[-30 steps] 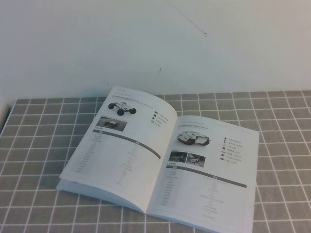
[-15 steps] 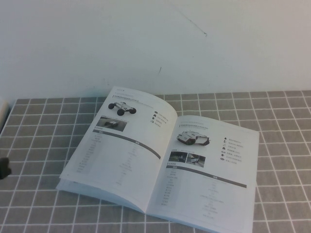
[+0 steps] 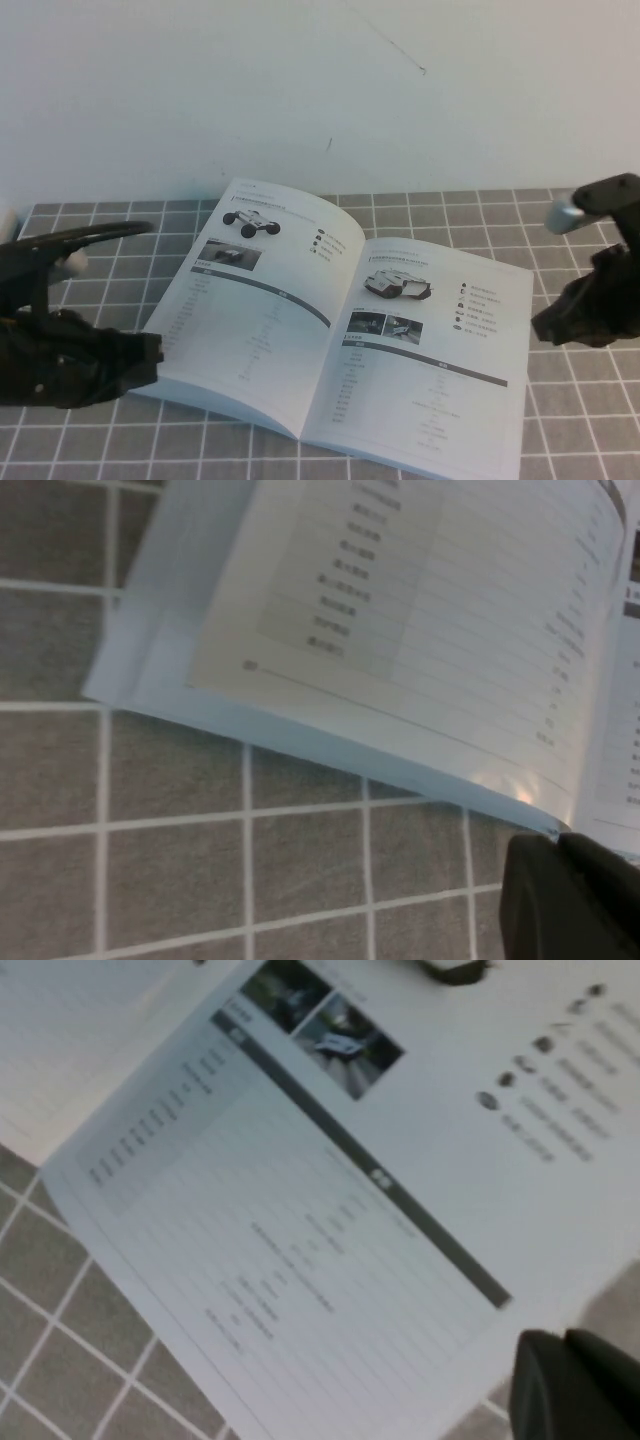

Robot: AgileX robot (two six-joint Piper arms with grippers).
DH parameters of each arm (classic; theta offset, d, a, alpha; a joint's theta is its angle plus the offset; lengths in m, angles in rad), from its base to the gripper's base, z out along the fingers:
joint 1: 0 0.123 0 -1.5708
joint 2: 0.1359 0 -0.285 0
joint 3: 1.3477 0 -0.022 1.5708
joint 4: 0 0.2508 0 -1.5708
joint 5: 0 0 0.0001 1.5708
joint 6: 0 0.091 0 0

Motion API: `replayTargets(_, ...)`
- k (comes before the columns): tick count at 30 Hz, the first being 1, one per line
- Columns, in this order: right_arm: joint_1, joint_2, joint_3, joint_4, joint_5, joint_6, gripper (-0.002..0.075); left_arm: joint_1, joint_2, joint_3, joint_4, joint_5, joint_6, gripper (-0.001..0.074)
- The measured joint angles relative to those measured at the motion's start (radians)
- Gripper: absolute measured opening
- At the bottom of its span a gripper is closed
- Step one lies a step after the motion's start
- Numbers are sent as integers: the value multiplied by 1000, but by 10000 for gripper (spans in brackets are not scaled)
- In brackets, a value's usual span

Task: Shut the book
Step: 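Close the open booklet and leave it lying on the table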

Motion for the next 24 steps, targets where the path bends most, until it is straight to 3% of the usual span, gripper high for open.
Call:
replayTargets(6, 67, 169, -48, 81, -26, -86, -3, 0, 113, 0, -183, 9, 193, -4)
replayTargets(24, 99, 360, -54, 74, -101, -91, -3, 4, 183, 75, -330, -112, 258, -4)
